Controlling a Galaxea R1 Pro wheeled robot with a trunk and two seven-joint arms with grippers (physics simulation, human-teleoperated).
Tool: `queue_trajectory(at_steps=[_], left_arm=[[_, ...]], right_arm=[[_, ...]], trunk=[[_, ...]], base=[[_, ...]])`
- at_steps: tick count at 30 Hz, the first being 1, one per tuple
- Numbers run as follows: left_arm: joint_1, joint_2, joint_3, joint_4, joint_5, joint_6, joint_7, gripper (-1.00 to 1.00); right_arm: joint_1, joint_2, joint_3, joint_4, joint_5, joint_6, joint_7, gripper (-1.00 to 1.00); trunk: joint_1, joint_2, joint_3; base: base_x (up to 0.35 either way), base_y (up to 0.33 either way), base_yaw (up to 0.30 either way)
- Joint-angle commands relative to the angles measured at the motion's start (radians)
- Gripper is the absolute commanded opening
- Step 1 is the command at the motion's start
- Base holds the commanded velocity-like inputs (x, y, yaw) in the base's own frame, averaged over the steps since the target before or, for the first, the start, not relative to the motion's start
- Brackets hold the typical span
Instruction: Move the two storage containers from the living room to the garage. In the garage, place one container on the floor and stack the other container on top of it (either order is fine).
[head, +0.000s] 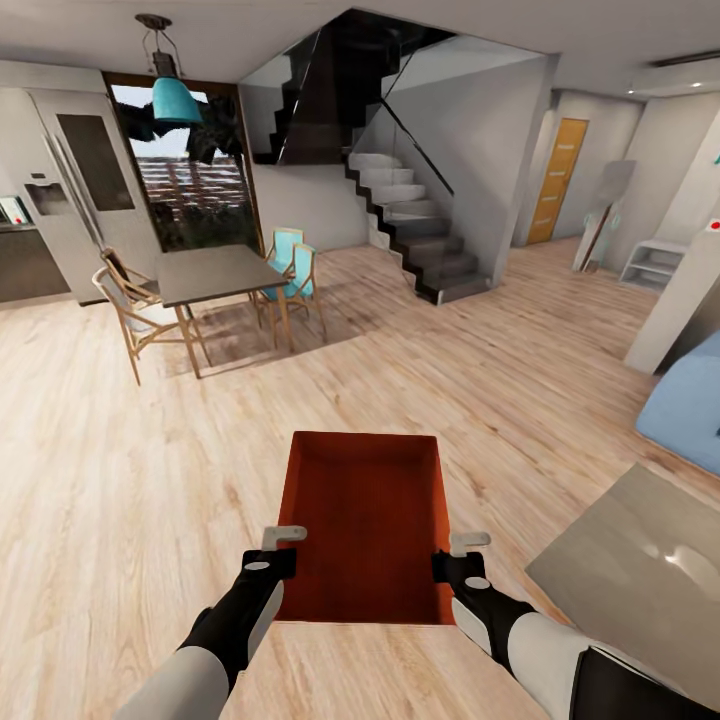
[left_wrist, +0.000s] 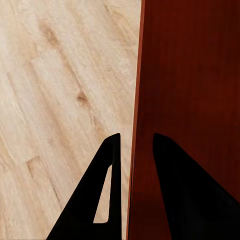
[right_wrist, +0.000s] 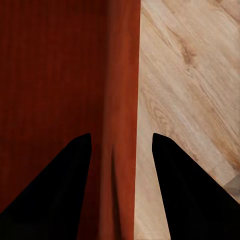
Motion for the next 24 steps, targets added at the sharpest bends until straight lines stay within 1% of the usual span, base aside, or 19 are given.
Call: queue_trajectory(at_steps=[1,24], left_arm=[[0.0,0.001,0.003,-0.002,-0.024,0.011,0.007,-1.0],[0.0,0.001,0.003,-0.003,-0.023,0.01,0.007,-1.0]], right_arm=[[-0.001,-0.001,-0.011,-0.001,-0.003,-0.003,-0.003,-1.0],[-0.001,-0.002,-0.011,-0.001,-0.003,-0.004,-0.003,-1.0]], trunk=[[0.001,-0.002,-0.002],[0.001,-0.002,-0.002]], base=[[0.322,0.0,0.0],[0.322,0.0,0.0]])
